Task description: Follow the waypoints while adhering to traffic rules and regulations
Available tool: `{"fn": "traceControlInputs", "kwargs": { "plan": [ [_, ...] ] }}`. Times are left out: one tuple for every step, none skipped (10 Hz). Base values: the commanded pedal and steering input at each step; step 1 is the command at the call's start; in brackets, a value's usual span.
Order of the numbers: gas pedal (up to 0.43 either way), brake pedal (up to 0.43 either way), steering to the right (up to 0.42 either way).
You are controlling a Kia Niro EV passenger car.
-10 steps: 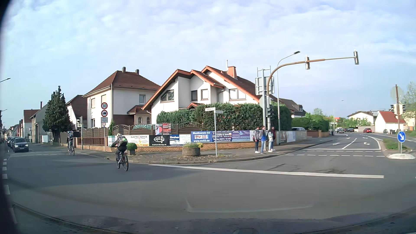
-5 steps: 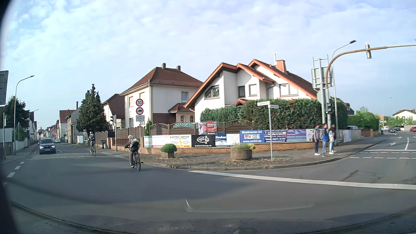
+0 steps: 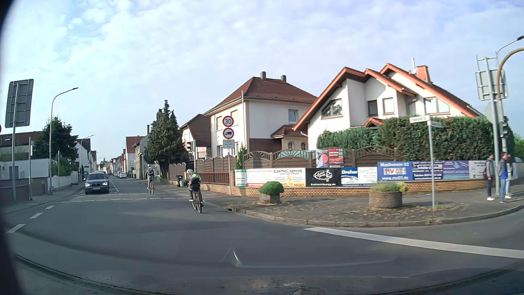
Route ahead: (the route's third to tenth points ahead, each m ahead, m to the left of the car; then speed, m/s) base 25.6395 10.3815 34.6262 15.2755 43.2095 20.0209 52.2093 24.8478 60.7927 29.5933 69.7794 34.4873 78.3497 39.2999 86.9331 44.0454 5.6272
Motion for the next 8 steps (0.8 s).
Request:
{"fn": "traceControlInputs", "kwargs": {
  "plan": [
    [0.118, 0.000, -0.281],
    [0.118, 0.000, -0.274],
    [0.118, 0.000, -0.264],
    [0.118, 0.000, -0.251],
    [0.118, 0.000, -0.238],
    [0.118, 0.000, -0.224],
    [0.118, 0.000, -0.214],
    [0.118, 0.000, -0.200]
  ]
}}
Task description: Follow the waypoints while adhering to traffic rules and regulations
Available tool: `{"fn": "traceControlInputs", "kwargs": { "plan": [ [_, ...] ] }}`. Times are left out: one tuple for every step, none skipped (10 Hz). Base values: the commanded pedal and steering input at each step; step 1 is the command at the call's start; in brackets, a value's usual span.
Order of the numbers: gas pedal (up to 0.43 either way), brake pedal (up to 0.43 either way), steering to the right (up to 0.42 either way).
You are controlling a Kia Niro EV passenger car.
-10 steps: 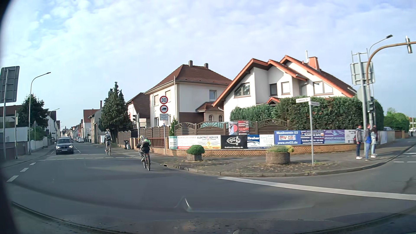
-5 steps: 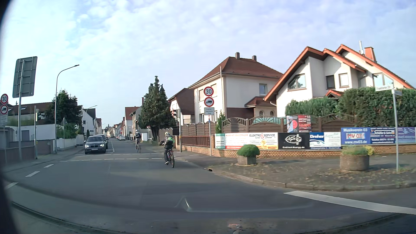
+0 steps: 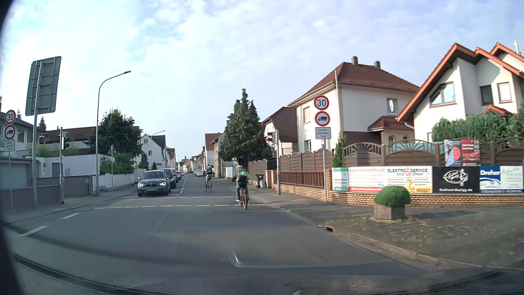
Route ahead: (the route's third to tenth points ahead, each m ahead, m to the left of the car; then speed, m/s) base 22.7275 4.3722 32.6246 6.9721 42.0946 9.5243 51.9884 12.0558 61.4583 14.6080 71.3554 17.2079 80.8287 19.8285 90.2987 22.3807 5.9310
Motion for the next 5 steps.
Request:
{"fn": "traceControlInputs", "kwargs": {
  "plan": [
    [0.118, 0.000, -0.192],
    [0.118, 0.000, -0.186],
    [0.118, 0.000, -0.178],
    [0.118, 0.000, -0.169],
    [0.118, 0.000, -0.159]
  ]
}}
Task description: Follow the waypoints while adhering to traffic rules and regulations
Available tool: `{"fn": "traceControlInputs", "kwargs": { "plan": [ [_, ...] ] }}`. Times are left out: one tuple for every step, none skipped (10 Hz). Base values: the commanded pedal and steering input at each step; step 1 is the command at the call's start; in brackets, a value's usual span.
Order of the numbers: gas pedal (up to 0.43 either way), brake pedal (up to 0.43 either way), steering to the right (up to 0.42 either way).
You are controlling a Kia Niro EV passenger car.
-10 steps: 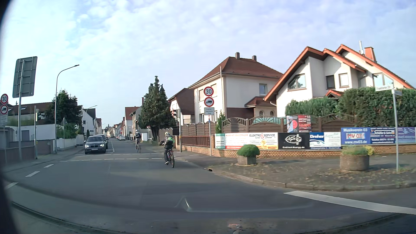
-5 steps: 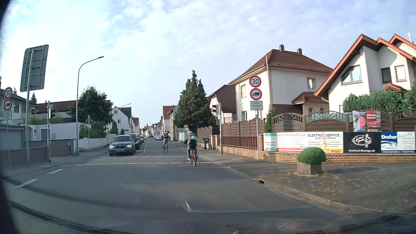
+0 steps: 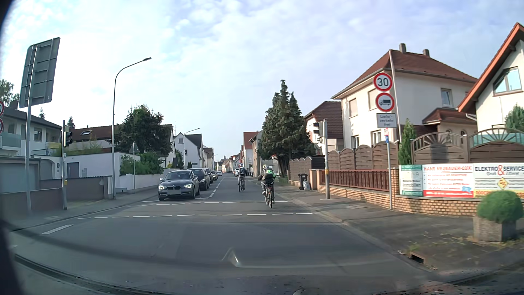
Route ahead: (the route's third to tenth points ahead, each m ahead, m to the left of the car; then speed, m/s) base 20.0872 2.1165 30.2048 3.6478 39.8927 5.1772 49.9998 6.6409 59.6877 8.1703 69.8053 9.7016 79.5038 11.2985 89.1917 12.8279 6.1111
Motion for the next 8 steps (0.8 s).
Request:
{"fn": "traceControlInputs", "kwargs": {
  "plan": [
    [0.118, 0.000, -0.146],
    [0.118, 0.000, -0.136],
    [0.118, 0.000, -0.127],
    [0.118, 0.000, -0.118],
    [0.118, 0.000, -0.104],
    [0.118, 0.000, -0.090],
    [0.118, 0.000, -0.077],
    [0.118, 0.000, -0.053]
  ]
}}
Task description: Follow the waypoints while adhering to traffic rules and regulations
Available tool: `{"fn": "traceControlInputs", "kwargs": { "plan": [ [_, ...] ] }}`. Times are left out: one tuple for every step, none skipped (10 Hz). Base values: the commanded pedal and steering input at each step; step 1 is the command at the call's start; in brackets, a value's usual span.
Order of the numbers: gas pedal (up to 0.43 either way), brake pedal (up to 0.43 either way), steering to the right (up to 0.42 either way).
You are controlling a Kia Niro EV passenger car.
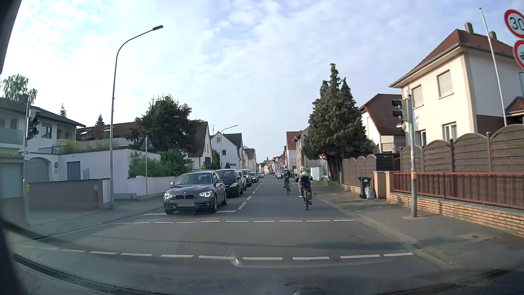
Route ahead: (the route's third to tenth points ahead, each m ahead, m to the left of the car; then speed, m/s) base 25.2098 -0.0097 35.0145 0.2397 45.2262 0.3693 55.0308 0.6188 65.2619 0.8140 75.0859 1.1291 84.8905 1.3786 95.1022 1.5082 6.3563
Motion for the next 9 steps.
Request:
{"fn": "traceControlInputs", "kwargs": {
  "plan": [
    [0.118, 0.000, -0.033],
    [0.118, 0.000, -0.026],
    [0.118, 0.000, -0.018],
    [0.118, 0.000, -0.008],
    [0.118, 0.000, -0.004],
    [0.118, 0.000, -0.005],
    [0.098, 0.000, -0.005],
    [0.087, 0.000, -0.005],
    [0.087, 0.000, -0.006]
  ]
}}
